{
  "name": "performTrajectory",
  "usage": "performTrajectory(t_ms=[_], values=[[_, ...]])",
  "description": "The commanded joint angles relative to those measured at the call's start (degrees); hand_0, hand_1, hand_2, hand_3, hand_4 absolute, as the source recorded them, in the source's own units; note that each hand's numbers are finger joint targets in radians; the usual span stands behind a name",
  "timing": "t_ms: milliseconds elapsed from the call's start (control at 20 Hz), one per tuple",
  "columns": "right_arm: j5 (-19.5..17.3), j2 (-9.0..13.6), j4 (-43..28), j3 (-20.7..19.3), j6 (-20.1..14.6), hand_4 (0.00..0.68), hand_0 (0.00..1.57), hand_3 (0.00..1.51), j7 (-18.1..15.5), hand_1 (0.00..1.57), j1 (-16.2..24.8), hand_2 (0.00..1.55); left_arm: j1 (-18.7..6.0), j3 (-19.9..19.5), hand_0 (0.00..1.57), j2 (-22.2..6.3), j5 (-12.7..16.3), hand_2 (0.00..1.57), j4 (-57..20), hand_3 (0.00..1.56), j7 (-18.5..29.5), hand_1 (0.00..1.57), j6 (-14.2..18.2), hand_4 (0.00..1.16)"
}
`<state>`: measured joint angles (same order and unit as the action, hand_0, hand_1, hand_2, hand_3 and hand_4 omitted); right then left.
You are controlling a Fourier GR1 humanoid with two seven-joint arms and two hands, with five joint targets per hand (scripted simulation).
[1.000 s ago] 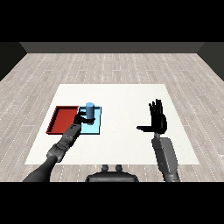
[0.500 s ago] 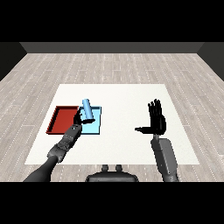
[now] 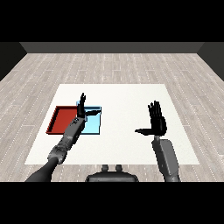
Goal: Pick the blue can and put it in the blue box
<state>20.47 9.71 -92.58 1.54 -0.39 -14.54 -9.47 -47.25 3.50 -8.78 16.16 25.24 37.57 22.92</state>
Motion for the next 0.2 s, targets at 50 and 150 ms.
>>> performTrajectory(t_ms=[50,150], values=[[-0.93,0.62,3.49,1.06,1.88,0.000,0.00,0.00,-0.32,0.00,0.85,0.00,6.55,2.21,0.00,2.66,2.83,0.00,11.46,0.00,6.01,0.00,-16.22,0.00],[-1.52,1.91,2.53,1.71,3.70,0.000,0.00,0.00,-1.09,0.00,4.15,0.00,11.72,2.97,0.00,1.20,4.24,0.00,16.41,0.00,5.44,0.00,-20.57,0.00]])
